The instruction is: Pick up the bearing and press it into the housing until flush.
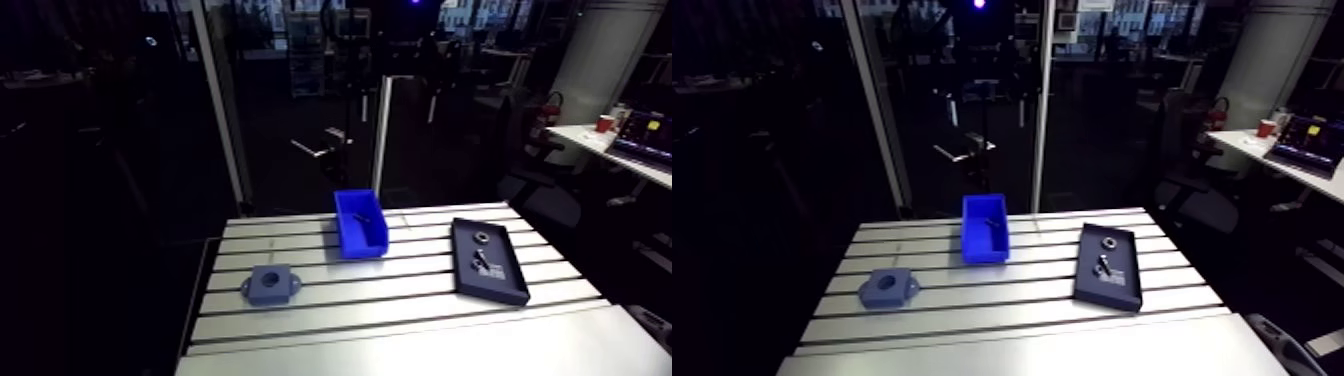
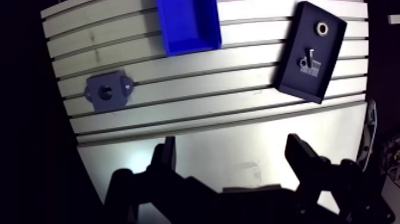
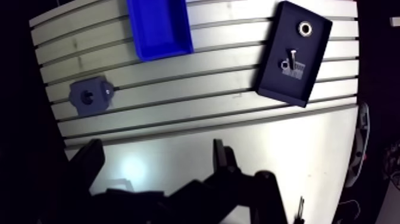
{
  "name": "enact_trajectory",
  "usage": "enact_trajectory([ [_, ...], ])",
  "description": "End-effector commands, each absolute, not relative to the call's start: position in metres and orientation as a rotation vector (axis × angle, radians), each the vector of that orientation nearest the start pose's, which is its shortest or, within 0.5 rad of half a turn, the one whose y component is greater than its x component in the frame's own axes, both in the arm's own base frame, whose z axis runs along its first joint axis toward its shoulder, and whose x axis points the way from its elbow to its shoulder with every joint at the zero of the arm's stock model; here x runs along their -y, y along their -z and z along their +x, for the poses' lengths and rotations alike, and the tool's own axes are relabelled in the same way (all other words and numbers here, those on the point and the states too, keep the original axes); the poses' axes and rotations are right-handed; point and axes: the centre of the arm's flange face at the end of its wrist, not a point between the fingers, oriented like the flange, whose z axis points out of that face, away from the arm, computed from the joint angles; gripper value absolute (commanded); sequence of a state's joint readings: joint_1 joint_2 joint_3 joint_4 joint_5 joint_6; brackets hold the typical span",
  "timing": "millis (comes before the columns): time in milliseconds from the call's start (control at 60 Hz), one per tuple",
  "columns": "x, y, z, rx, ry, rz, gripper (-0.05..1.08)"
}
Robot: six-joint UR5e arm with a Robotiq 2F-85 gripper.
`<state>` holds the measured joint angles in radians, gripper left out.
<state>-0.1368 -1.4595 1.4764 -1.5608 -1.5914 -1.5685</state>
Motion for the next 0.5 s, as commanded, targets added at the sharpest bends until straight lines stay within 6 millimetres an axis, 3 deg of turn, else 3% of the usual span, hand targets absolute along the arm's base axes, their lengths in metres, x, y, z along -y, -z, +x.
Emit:
enact_trajectory([
  [17, 0.089, -0.5, -0.535, -3.112, -0.085, 0.065, 0.0],
  [400, 0.087, -0.498, -0.534, -3.11, -0.085, 0.065, 0.0],
  [500, 0.077, -0.5, -0.536, -3.113, -0.089, 0.067, 0.0],
])
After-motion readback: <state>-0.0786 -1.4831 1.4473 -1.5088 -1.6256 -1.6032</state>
